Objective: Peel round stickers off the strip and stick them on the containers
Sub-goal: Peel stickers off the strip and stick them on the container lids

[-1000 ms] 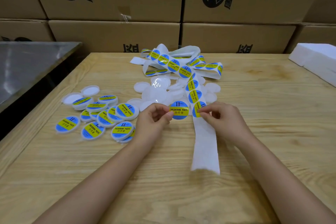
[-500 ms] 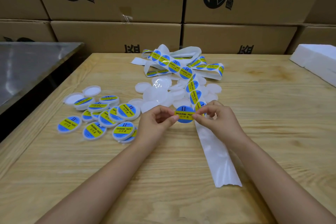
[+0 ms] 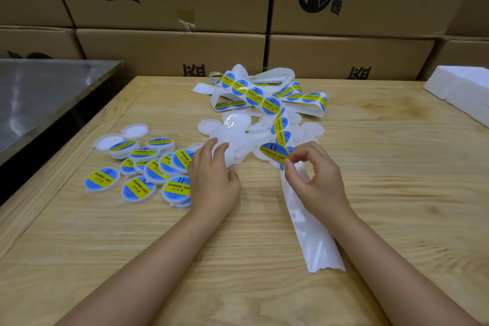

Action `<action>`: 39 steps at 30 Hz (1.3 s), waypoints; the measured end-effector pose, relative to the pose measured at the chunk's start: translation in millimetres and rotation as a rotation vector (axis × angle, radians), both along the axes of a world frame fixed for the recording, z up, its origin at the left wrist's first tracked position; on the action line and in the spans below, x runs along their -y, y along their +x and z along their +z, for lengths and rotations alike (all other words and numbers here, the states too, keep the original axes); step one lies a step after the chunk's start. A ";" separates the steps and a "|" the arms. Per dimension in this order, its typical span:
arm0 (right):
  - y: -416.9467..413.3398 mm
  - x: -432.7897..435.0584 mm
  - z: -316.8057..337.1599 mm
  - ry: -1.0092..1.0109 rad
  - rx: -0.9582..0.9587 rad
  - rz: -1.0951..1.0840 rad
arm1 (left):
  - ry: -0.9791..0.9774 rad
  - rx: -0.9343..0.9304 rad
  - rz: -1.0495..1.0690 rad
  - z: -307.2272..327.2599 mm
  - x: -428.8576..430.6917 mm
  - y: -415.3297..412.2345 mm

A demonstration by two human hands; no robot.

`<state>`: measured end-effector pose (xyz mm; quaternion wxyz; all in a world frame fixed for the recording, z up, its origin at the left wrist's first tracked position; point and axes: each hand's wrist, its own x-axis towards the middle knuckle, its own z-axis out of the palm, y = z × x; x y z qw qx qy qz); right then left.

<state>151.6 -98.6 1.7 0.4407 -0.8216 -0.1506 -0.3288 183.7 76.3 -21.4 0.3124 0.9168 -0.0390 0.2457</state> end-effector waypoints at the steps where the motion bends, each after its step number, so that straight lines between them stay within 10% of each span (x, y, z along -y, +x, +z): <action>1: -0.7 -0.3 -0.4 0.040 -0.043 0.032 | 0.061 -0.054 0.024 -2.0 -0.5 1.5; 13: 4.6 -0.5 -14.6 0.212 -0.320 0.182 | -0.243 -0.025 0.049 1.1 -0.2 -0.9; 24: 6.7 -8.6 -10.2 0.323 -0.359 0.195 | -1.410 -0.449 -0.458 16.1 3.1 -4.7; 39: 8.7 -9.1 -13.7 0.357 -0.382 0.191 | -1.324 -0.700 -0.646 13.1 2.9 -6.7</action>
